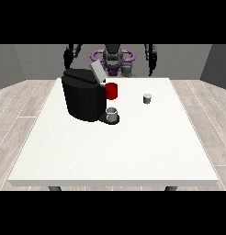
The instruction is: Insert the coffee pod into the coffee machine and close the lid
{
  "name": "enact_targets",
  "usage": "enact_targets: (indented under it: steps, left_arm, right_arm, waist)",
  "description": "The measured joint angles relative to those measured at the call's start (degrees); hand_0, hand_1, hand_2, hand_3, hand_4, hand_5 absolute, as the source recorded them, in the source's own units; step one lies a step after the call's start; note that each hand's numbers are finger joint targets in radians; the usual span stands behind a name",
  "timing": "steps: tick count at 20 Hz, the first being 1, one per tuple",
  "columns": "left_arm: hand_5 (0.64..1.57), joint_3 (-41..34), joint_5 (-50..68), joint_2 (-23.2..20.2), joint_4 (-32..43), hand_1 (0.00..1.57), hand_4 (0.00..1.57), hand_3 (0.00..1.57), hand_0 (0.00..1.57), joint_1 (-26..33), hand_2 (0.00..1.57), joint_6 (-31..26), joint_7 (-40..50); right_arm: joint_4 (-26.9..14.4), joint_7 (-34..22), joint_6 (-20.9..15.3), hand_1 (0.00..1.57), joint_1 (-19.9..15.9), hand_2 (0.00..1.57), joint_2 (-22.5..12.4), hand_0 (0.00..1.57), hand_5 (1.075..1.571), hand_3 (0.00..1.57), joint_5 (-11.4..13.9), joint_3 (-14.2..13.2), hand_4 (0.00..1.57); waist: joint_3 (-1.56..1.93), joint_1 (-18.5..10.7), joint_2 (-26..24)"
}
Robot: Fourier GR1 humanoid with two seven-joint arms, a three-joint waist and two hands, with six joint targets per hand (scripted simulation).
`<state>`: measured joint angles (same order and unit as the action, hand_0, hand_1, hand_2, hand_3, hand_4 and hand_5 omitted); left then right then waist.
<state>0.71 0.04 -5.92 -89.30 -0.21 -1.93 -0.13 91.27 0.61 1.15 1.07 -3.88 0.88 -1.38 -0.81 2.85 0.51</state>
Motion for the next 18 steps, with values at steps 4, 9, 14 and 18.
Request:
enact_targets:
  steps: [4,9,14,18]
  left_arm:
    - [1.571,0.11,-1.39,-2.42,0.93,0.00,0.00,0.00,0.00,-0.52,0.00,-2.45,-2.14]
    - [1.571,1.35,-5.25,-7.64,-0.17,0.00,0.00,0.00,0.00,0.55,0.00,-6.20,-6.77]
    - [1.571,-0.27,-8.38,-12.27,3.05,0.00,0.00,0.00,0.00,-2.13,0.00,-8.55,-11.08]
    - [1.571,-1.51,-10.56,-15.52,5.73,0.00,0.00,0.00,0.00,-6.39,0.00,-10.15,-7.77]
  right_arm:
    - [-1.53,0.68,-0.01,0.00,-0.30,0.00,-0.02,0.00,1.571,0.00,0.00,-0.53,0.00]
    - [-3.03,1.30,-4.28,0.00,0.08,0.00,0.11,0.00,1.571,0.00,3.80,-1.25,0.00]
    - [-3.45,1.12,-8.27,0.00,-2.43,0.00,0.50,0.00,1.571,0.00,7.40,-1.22,0.00]
    - [-3.50,0.64,-8.29,0.00,-3.98,0.00,0.40,0.00,1.571,0.00,8.42,-0.34,0.00]
  waist:
    - [0.52,-1.32,-0.42]
    - [0.73,-2.73,-1.18]
    - [0.78,-2.01,0.83]
    - [0.80,-0.09,2.02]
